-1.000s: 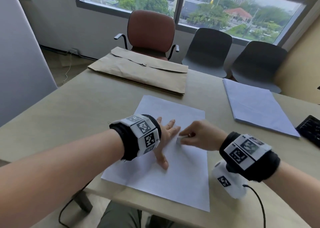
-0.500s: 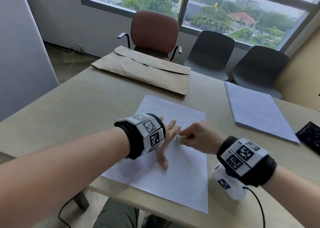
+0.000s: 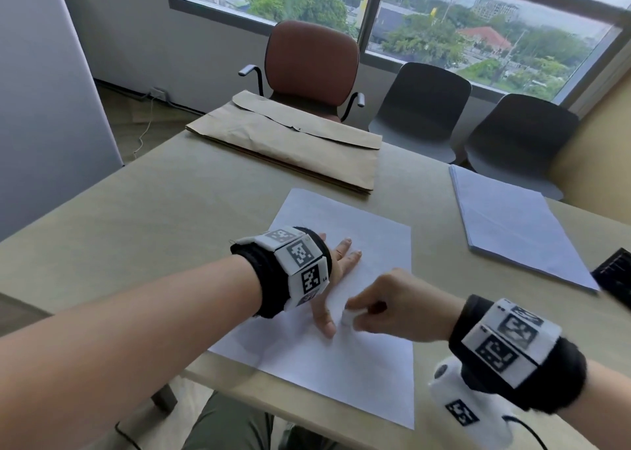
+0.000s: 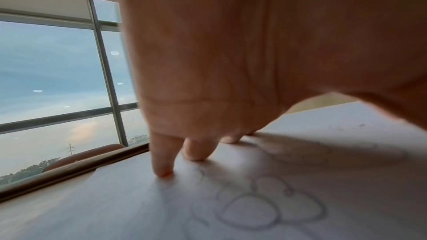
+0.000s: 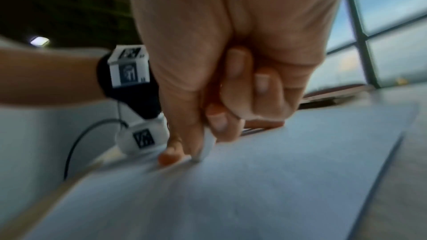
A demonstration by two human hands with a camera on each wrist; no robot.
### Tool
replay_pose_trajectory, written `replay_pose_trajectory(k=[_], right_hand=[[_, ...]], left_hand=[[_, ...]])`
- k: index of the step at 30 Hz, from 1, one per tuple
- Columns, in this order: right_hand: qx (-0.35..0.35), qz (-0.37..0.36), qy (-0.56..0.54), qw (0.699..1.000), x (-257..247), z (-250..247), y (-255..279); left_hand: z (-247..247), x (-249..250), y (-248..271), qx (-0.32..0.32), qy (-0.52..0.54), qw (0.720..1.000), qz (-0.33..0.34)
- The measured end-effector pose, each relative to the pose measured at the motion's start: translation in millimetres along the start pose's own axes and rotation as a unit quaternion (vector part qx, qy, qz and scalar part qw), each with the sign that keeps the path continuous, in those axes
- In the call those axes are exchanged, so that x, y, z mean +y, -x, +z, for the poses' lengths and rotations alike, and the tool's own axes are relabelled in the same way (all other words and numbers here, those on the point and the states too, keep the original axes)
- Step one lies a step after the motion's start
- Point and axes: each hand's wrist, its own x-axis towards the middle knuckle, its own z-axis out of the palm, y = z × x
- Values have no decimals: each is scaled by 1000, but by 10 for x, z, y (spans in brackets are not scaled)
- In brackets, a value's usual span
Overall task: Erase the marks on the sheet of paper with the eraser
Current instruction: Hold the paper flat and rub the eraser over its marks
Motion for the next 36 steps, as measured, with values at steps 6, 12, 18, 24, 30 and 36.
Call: replay_pose_trajectory(k=[6, 12, 18, 24, 30, 36], right_hand=[[109, 69, 20, 991, 193, -148, -199], [2, 18, -31, 999, 105, -70, 11], [103, 58, 10, 993, 255, -122, -185], [12, 28, -11, 999, 134, -136, -59], [76, 6, 30, 997, 218, -117, -108], [41, 43, 11, 998, 238, -223, -174]], left_hand=[[13, -13, -17, 8, 7, 1000, 2], [26, -14, -42, -1, 11, 1000, 3], [11, -11, -37, 1, 9, 1000, 1], [21, -17, -53, -6, 15, 1000, 2], [35, -27, -57, -1, 17, 1000, 5], [27, -27, -67, -4, 18, 1000, 4]])
